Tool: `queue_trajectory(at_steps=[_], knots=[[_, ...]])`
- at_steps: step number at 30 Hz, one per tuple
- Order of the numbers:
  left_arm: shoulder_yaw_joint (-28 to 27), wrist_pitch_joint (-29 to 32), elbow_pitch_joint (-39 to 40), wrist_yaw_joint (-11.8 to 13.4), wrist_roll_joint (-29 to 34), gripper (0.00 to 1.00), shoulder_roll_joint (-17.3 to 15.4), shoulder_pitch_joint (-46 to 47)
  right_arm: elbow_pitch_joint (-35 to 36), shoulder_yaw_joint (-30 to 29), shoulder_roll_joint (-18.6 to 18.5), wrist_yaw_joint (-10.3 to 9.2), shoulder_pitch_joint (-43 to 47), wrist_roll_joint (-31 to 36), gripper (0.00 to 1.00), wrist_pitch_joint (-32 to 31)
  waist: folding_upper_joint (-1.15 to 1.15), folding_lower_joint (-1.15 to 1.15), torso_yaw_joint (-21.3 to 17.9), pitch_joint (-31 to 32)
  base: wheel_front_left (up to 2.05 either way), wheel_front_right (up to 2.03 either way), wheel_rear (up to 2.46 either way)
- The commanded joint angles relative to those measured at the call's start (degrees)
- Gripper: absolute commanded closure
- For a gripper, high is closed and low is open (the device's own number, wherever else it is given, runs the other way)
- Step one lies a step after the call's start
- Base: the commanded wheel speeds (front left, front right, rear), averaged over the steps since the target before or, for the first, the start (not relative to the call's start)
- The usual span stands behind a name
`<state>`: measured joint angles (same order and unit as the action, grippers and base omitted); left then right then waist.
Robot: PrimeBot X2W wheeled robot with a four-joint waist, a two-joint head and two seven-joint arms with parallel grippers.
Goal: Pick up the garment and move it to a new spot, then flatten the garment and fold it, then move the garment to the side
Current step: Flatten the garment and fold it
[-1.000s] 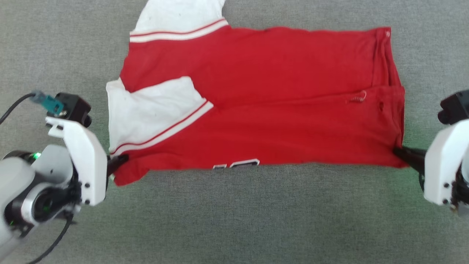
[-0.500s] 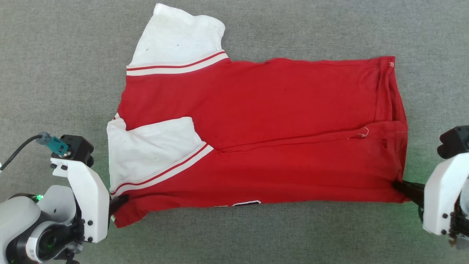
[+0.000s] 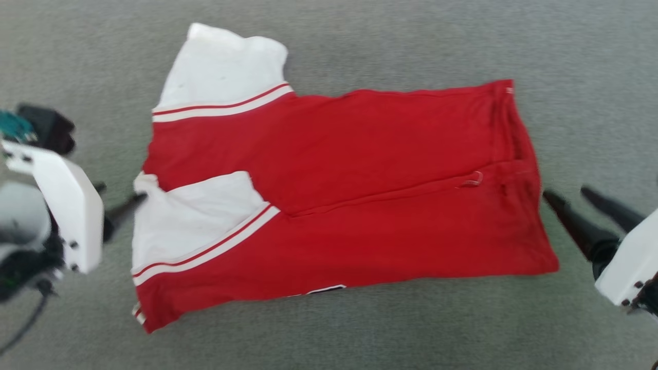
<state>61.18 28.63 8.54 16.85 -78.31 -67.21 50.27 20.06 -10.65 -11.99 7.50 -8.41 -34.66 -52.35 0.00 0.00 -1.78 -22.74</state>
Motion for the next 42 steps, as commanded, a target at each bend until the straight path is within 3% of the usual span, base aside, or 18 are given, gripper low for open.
queue_trajectory(at_steps=[1,8,15,27,34,39,40,41,42], knots=[[-0.47,0.58,-0.98,-0.91,1.7,0.0,-0.29,1.97,1.22,0.08,0.5,-0.03,-0.55,-0.06,0.0,2.87,0.0,0.0,-1.55,0.27,0.0,0.0,0.0],[-2.65,0.47,-10.56,-7.02,6.67,0.0,2.43,10.32,4.19,3.65,1.02,-0.03,-2.92,4.23,0.0,19.95,0.0,0.0,-6.95,-0.82,0.0,0.0,0.0],[-2.82,1.89,-22.94,-12.49,10.61,0.0,6.9,17.62,2.29,6.74,4.46,-0.03,-4.75,5.94,0.0,34.99,0.0,0.0,-12.57,-3.22,0.0,0.0,0.0],[-1.36,7.77,-38.98,-15.48,12.19,0.0,10.41,22.82,-1.5,13.72,4.28,-0.03,-4.05,3.59,0.0,39.86,0.0,0.0,-18.41,-7.88,0.0,0.0,0.0],[-0.32,11.79,-46.73,-13.54,10.76,0.0,13.38,21.77,-3.11,16.56,2.76,-0.03,-5.81,1.62,0.0,38.01,0.0,0.0,-19.08,-10.16,0.0,0.0,0.0],[2.15,20.12,-49.72,-11.77,8.96,0.0,15.92,19.82,-4.28,18.12,0.76,-0.03,-9.15,0.83,0.0,34.35,0.0,0.0,-18.95,-11.08,0.0,0.0,0.0],[2.9,22.75,-49.46,-12.27,8.07,0.58,16.42,19.14,-4.71,18.37,0.15,-0.03,-10.17,1.1,0.0,33.29,0.0,0.0,-18.87,-11.2,0.0,0.0,0.0],[3.15,24.34,-48.94,-12.43,7.55,1.0,16.94,18.84,-5.4,18.59,-0.09,-0.03,-11.2,1.04,0.0,32.0,0.0,0.0,-18.77,-11.34,0.0,0.0,0.0],[3.24,24.51,-48.32,-12.51,7.76,1.0,17.42,19.12,-5.94,19.17,-0.42,-0.02,-12.56,0.94,0.0,30.82,0.0,0.0,-18.64,-11.54,0.0,0.0,0.0]])
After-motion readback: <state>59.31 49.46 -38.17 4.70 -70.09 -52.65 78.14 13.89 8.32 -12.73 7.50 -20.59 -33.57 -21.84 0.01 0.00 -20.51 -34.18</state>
